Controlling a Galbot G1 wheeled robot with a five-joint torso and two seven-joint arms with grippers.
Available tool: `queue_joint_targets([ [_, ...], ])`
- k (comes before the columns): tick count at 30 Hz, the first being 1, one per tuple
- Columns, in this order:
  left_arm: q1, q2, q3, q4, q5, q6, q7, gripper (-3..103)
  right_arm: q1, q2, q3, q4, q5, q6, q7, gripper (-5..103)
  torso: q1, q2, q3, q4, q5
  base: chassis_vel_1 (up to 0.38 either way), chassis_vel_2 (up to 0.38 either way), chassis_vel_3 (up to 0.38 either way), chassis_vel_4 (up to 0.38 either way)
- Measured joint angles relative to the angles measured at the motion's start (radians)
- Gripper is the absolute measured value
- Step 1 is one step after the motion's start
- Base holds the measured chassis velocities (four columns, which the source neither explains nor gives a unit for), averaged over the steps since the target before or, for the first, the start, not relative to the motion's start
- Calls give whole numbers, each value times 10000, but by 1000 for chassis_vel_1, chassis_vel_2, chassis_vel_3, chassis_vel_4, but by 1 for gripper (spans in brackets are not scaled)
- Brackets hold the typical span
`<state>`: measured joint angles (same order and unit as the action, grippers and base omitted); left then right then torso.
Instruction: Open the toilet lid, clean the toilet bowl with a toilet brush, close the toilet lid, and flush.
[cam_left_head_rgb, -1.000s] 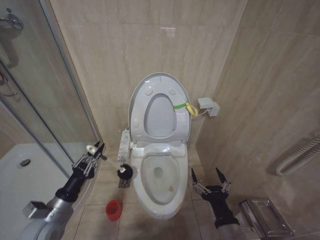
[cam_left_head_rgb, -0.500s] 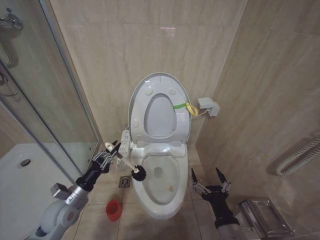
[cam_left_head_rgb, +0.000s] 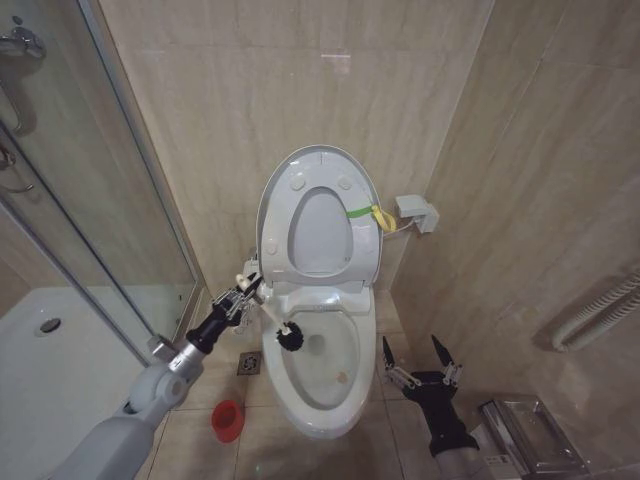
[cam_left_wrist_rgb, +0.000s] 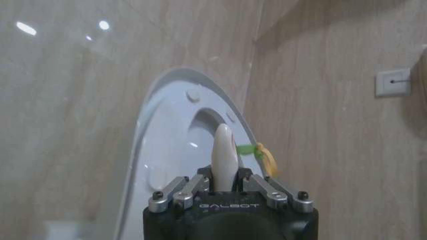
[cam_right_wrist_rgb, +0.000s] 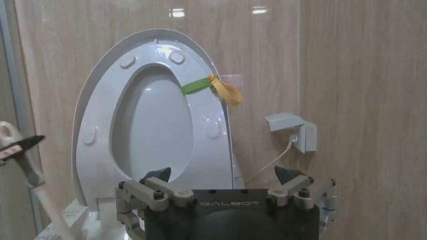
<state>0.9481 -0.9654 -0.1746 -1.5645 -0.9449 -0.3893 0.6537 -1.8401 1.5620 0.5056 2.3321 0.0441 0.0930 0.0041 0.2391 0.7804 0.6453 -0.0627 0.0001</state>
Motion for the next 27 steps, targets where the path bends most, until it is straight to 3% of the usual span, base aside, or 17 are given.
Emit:
queue_joint_targets([
  [2,-565,-85,707,490,-2,-42,47,22,0,-1,0,0,0,0,-1,100,0,0,0,-2,1,0,0,0,0],
  [7,-1207,-233,1462,1220,6,-134,140,22,0,0,0,-1,0,0,0,100,0,0,0,-3,1,0,0,0,0],
  [10,-1947,-552,2207,2278,188,-336,303,22,0,-2,-1,-1,0,0,-1,100,0,0,0,-2,0,0,0,0,0],
  [27,-3684,-2000,4263,6018,1722,-1368,1237,22,0,0,0,-1,0,0,0,100,-1,0,-1,-3,0,0,0,0,0],
])
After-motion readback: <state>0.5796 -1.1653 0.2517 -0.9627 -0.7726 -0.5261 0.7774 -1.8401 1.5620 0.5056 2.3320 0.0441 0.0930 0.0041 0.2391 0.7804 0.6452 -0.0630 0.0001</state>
